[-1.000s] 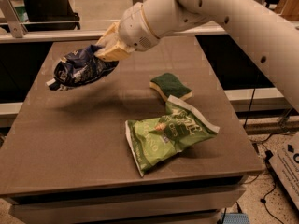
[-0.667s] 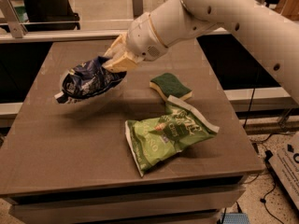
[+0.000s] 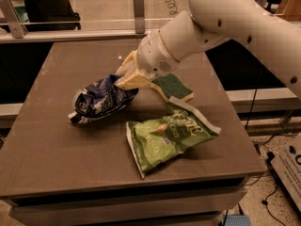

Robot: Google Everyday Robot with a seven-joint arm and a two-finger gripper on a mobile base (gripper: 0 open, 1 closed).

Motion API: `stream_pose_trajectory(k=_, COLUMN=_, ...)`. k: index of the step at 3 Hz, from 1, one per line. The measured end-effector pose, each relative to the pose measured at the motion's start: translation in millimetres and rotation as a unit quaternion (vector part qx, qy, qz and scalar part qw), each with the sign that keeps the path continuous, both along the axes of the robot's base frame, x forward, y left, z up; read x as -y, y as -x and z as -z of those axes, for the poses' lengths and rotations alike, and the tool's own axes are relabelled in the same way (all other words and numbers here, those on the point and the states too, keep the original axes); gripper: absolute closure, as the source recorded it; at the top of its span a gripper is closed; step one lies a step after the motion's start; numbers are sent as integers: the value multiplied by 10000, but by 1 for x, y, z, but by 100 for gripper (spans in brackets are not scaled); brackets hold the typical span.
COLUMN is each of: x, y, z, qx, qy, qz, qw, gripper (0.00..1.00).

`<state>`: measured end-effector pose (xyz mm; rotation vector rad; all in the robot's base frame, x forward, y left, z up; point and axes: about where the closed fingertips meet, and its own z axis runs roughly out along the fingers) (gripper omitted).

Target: Move blue chip bag near green jalapeno chip bag

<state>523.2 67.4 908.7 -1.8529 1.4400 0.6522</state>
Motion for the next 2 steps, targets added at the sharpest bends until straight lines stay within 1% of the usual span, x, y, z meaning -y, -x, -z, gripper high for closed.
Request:
stream_pose_trajectory(k=1, x=18, y=5, z=16, qx=-117, qy=204, qz=124, qw=9996, gripper=100)
stream_pose_trajectory(k=2, x=35, y=4, z=26, qx=-127, qy=346, qz=203, qw=9991, gripper=100)
